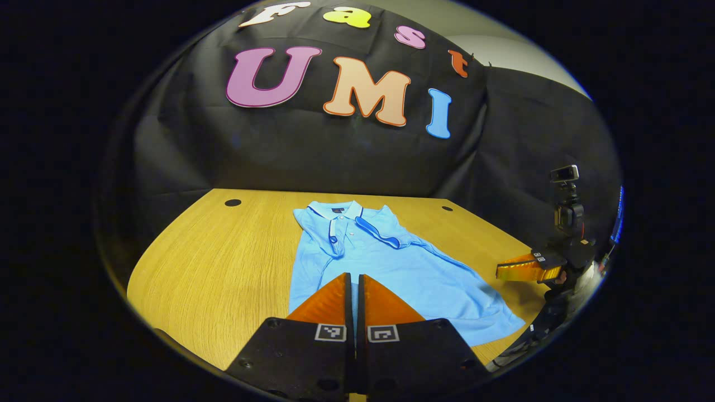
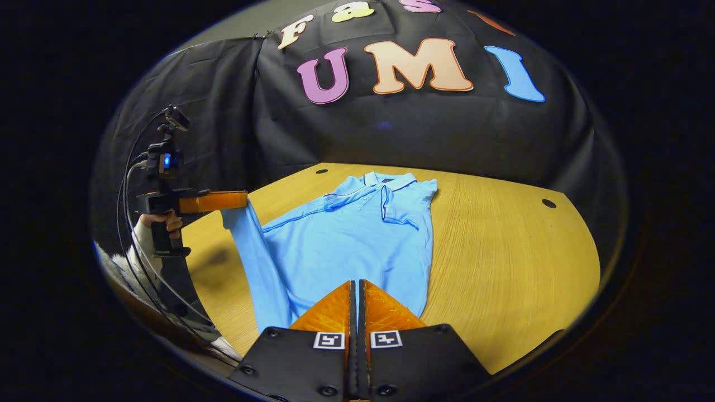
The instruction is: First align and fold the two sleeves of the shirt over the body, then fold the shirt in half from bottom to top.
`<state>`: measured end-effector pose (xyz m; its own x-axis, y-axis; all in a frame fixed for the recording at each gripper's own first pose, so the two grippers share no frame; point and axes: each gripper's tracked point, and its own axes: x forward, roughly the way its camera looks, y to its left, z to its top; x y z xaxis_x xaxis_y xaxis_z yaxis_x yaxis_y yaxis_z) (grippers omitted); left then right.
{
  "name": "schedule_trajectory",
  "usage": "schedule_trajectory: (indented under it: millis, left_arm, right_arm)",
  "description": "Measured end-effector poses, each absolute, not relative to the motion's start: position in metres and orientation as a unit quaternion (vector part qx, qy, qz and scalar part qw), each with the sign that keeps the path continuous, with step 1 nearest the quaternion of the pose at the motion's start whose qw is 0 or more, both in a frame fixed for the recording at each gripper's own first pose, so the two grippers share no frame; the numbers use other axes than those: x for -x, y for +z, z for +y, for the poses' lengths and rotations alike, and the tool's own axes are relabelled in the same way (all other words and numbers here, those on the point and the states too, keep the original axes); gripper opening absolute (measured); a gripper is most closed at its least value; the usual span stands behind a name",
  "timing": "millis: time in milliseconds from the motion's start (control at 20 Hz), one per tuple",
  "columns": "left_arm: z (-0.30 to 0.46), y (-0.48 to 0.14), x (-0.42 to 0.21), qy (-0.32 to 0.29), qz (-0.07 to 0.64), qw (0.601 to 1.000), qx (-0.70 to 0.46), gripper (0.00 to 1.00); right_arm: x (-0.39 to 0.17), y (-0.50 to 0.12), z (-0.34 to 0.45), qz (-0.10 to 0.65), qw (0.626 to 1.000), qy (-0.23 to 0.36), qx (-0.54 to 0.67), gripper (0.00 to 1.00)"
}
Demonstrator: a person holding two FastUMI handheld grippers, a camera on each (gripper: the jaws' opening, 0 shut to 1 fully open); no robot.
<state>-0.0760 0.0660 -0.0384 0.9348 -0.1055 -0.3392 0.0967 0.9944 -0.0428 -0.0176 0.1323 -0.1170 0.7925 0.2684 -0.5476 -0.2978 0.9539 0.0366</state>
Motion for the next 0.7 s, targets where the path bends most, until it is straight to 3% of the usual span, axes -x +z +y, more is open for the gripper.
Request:
schedule_trajectory:
  millis: [100,250,700]
  left_arm:
    - [0.067,-0.039,0.078,-0.053,0.171,0.984,0.011,0.00]
    - [0.067,-0.036,0.081,-0.054,0.167,0.984,0.009,0.00]
    - [0.065,-0.034,0.091,-0.055,0.162,0.985,0.008,0.00]
  right_arm:
    - [0.032,-0.120,0.142,0.288,0.943,0.165,-0.001,0.06]
    - [0.052,-0.129,0.144,0.286,0.942,0.175,0.019,1.00]
    - [0.077,-0.172,0.145,0.326,0.927,0.173,0.064,0.98]
